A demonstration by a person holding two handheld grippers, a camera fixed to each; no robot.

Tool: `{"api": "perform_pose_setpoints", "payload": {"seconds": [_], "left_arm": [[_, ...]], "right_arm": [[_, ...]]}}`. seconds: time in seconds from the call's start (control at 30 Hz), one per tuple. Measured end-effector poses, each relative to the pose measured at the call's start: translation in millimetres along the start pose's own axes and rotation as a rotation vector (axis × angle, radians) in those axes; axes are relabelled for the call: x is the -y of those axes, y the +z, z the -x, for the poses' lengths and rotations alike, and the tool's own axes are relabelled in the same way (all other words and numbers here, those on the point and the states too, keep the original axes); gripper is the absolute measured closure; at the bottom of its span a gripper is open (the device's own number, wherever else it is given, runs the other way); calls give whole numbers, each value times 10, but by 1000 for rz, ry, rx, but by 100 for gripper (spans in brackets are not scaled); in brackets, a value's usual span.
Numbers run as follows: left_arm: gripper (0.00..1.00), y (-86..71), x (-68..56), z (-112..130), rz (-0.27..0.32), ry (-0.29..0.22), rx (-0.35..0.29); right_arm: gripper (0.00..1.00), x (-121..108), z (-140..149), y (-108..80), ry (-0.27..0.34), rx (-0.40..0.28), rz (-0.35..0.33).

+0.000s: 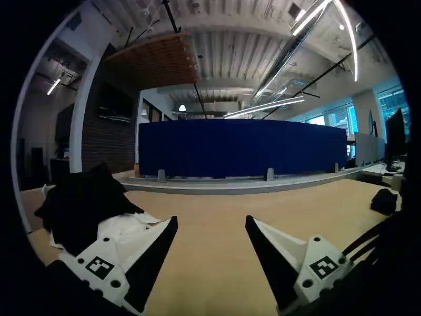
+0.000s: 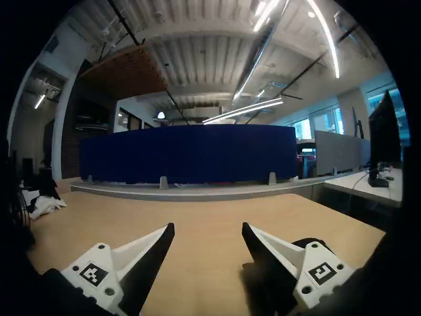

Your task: Fold towel

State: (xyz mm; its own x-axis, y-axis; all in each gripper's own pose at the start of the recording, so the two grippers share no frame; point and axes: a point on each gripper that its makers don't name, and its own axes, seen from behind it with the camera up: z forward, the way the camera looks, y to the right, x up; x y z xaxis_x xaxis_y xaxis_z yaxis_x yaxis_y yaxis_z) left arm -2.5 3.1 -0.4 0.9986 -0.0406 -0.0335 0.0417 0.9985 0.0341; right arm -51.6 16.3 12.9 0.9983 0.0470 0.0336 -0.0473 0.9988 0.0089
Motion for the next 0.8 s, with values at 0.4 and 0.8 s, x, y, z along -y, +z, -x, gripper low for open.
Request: {"api": "perform_pose_setpoints", "payload": {"seconds": [0.4, 0.8], "left_arm": [[5, -6, 5, 5, 0, 0, 0], [5, -9, 18, 7, 0, 0, 0]], "right_arm": [[1, 8, -16, -36, -20, -8, 5], [0, 14, 16, -35, -27, -7, 4]]}}
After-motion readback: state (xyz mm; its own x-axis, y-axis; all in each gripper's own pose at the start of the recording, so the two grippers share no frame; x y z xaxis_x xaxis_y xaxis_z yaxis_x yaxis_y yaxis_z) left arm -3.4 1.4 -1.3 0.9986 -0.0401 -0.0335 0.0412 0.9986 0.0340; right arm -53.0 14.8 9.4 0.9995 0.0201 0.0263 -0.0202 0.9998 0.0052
